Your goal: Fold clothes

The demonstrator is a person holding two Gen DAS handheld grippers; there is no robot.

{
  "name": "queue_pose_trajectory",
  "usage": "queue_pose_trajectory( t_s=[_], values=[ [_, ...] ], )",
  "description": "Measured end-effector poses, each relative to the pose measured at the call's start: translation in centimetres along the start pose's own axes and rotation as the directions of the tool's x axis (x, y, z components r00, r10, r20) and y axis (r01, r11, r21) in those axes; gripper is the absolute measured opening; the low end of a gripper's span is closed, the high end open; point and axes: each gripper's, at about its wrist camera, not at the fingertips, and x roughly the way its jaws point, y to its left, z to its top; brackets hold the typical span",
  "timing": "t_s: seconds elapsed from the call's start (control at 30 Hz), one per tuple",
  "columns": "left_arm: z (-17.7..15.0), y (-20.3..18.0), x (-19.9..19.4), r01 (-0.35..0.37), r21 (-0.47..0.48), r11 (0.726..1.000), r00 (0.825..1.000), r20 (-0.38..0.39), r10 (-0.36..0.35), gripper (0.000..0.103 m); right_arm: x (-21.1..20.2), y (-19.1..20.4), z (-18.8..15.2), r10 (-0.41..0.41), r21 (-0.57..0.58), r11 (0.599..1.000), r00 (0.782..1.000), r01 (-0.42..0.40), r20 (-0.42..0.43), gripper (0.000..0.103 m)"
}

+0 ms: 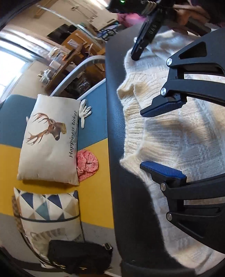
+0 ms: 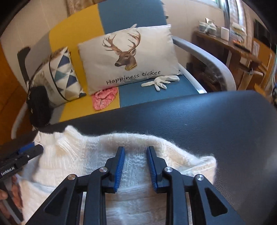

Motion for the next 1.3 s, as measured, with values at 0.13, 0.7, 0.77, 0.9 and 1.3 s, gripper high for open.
queue_pose_trajectory(
  t_s=[0.13, 0.7, 0.77, 0.9, 1.3],
  values=[
    [-1.3, 0.6, -2.7, -0.006, -0.004, 1.0, 0.998, 0.066, 0.006, 0.057, -1.5, -0.2, -0.3, 0.041, 0.001, 0.999, 0.999, -0.041, 0.025, 0.027],
    [-7.9, 6.8, -8.7, -0.188, -0.125, 0.974, 0.979, 0.055, 0.196, 0.055, -4.4, 3.0, -6.3, 0.061, -0.16, 0.985, 0.998, -0.059, 0.005, 0.03],
    [-8.1, 7.1, -9.0, -0.194, -0.129, 0.972, 0.977, 0.058, 0.203, 0.055, -5.2, 3.1, -6.5, 0.071, -0.146, 0.987, 0.997, -0.07, 0.003, 0.03],
    [-9.5, 5.7, -12.7, -0.138, -0.154, 0.978, 0.978, 0.136, 0.159, 0.055, -7.6, 3.4, -6.7, 0.102, -0.108, 0.989, 0.995, -0.102, -0.002, 0.031],
    [-15.2, 7.0, -15.5, -0.106, -0.232, 0.967, 0.98, 0.141, 0.141, 0.055, -9.2, 5.3, -10.9, 0.126, -0.158, 0.979, 0.992, -0.127, -0.023, 0.032]
  ],
)
